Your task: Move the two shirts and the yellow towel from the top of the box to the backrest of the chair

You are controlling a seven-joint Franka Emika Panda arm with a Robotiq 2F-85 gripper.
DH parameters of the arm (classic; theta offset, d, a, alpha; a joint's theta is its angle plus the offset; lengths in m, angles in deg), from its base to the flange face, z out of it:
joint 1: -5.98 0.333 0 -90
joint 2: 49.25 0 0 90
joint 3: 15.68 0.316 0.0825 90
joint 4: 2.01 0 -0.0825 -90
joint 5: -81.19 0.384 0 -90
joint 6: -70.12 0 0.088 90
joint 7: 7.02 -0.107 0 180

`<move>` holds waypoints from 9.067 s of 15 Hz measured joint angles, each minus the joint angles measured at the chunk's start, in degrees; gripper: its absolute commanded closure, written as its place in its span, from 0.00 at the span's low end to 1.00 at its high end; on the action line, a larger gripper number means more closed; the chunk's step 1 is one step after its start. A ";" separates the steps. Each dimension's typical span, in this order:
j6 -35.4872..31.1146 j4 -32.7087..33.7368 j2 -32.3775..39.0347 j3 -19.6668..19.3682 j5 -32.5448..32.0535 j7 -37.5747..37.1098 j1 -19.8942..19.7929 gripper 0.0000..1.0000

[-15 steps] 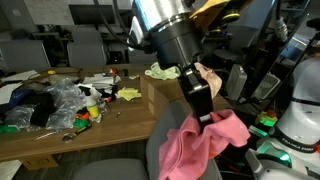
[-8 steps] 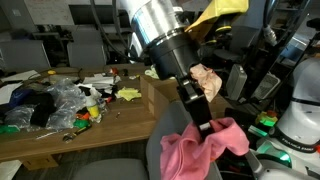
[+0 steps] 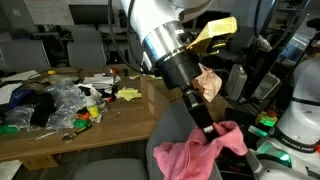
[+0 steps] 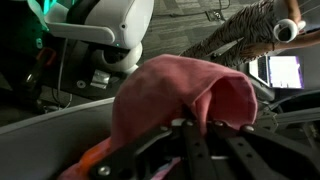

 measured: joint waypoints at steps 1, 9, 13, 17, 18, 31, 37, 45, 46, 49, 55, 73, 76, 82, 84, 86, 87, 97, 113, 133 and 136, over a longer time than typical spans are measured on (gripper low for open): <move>0.01 -0.51 0.00 -0.18 0.12 -0.17 -0.19 0.98; 0.01 -4.23 -1.46 -2.07 3.21 -2.61 -2.23 0.98; -0.01 -6.19 -3.54 -2.59 2.99 -2.59 -2.83 0.98; -0.01 -9.24 -6.28 -2.58 2.52 -2.59 -2.83 0.98; -0.02 -10.27 -7.13 -2.57 2.41 -2.59 -2.83 0.98; -0.77 -21.69 -14.68 0.08 2.28 -2.56 -1.88 0.98; -0.77 -22.39 -14.84 1.83 1.02 -2.61 -1.29 0.53; -0.82 -22.39 -14.85 2.05 -0.68 -3.21 -1.28 0.00; -0.86 -22.39 -14.86 2.03 -0.77 -3.45 -1.28 0.00; -1.70 -22.48 -15.08 1.83 -1.44 -4.70 -1.34 0.00; -7.17 -25.11 -20.52 -1.55 -5.44 -9.10 -4.42 0.00; -26.76 -29.22 -37.31 -6.40 -27.28 -26.15 -21.84 0.00; -32.63 -29.22 -36.73 -6.25 -31.17 -31.02 -25.23 0.00; -43.88 -29.13 -32.91 -5.48 -41.01 -43.69 -33.19 0.00; -46.71 -29.11 -31.04 -5.22 -45.44 -49.09 -36.20 0.00; -48.47 -29.07 -28.99 -4.70 -50.74 -55.68 -39.24 0.00; -48.86 -29.02 -27.97 -4.34 -53.49 -59.19 -40.62 0.00; -41.06 -24.27 -14.70 -7.04 -72.60 -90.41 -40.52 0.00; -47.82 -19.04 1.01 -24.70 -60.56 -82.95 -31.96 0.00; -52.84 -12.29 12.96 -29.46 -61.15 -83.73 -31.10 0.00; -52.85 -11.66 14.98 -31.06 -61.15 -84.16 -30.18 0.25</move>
